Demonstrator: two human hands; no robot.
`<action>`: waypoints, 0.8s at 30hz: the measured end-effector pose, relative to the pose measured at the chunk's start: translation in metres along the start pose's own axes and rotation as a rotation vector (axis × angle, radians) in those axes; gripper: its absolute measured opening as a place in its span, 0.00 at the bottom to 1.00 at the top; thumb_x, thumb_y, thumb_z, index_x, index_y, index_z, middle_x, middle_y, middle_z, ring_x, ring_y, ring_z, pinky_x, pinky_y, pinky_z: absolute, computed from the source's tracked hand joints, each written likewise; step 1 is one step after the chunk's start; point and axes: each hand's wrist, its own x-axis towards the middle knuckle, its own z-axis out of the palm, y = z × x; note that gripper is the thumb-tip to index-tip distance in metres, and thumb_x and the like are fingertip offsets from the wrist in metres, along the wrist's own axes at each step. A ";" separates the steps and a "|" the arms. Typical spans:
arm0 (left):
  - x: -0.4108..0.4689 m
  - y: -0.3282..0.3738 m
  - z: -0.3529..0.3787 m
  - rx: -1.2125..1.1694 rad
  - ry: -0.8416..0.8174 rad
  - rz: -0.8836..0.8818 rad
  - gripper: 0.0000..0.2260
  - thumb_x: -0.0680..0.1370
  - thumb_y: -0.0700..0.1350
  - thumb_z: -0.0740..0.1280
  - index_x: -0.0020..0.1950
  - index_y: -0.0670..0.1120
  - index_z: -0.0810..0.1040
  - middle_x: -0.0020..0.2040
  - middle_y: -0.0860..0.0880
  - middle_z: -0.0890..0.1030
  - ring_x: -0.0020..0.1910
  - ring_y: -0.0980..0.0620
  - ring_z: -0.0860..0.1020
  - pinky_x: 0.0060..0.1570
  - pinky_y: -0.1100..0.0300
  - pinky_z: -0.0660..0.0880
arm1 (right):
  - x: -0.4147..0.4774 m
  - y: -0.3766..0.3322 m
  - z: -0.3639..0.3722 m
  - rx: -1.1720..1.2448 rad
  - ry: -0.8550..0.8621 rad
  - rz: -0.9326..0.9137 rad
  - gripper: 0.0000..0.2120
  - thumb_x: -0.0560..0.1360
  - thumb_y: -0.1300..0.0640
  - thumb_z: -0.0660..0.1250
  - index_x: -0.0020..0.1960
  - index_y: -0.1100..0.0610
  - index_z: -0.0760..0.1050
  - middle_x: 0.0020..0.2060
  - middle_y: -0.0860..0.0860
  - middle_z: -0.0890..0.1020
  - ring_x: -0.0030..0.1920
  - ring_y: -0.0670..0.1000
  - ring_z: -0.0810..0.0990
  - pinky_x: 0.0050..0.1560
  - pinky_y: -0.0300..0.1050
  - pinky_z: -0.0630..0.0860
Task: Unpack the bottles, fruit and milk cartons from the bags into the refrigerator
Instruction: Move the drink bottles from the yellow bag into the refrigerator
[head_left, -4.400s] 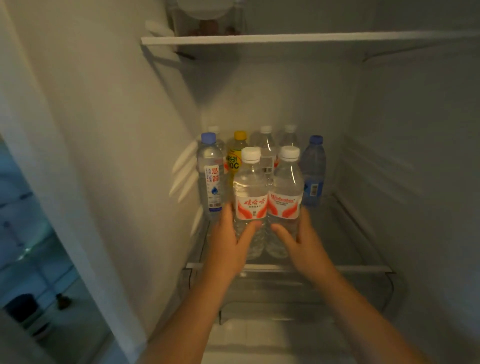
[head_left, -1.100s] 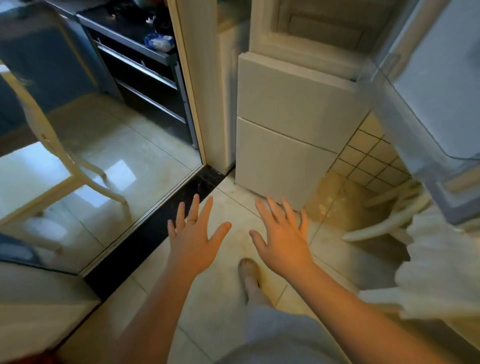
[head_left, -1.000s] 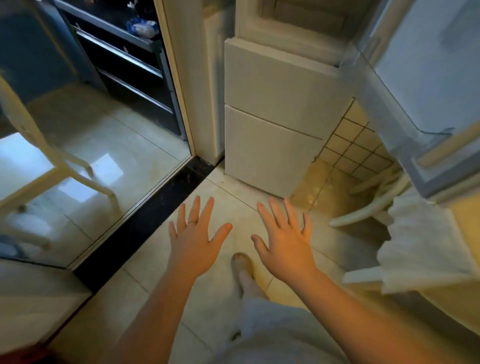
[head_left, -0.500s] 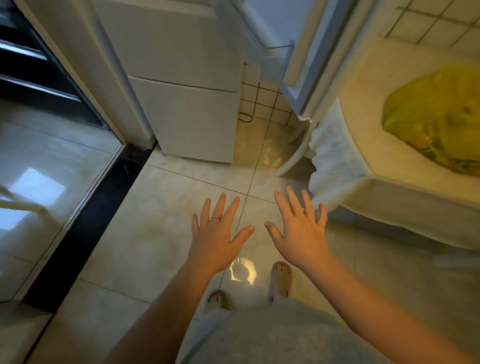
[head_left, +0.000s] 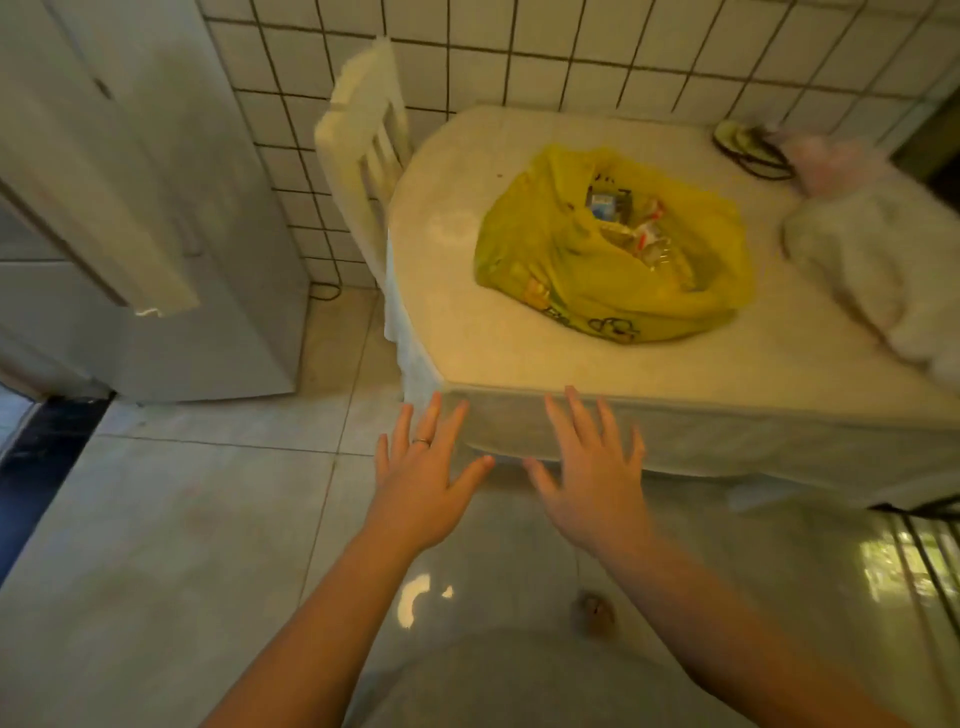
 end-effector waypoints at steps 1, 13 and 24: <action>0.010 0.027 0.010 -0.008 0.004 -0.007 0.32 0.78 0.71 0.50 0.80 0.62 0.47 0.82 0.56 0.43 0.81 0.48 0.40 0.77 0.41 0.44 | 0.005 0.027 -0.012 0.001 -0.008 -0.012 0.35 0.79 0.35 0.55 0.81 0.43 0.45 0.81 0.45 0.46 0.80 0.55 0.43 0.75 0.67 0.45; 0.100 0.206 0.068 -0.014 0.052 -0.047 0.32 0.79 0.69 0.54 0.80 0.60 0.54 0.82 0.54 0.50 0.80 0.46 0.48 0.76 0.44 0.52 | 0.071 0.215 -0.086 0.143 -0.056 -0.060 0.33 0.79 0.36 0.53 0.80 0.44 0.49 0.81 0.46 0.51 0.80 0.55 0.46 0.75 0.64 0.43; 0.219 0.236 0.048 -0.048 0.267 0.166 0.25 0.79 0.60 0.59 0.71 0.49 0.73 0.75 0.45 0.69 0.74 0.41 0.64 0.73 0.45 0.63 | 0.185 0.244 -0.106 0.301 0.079 -0.126 0.30 0.77 0.47 0.60 0.78 0.48 0.61 0.77 0.46 0.64 0.77 0.54 0.58 0.73 0.59 0.58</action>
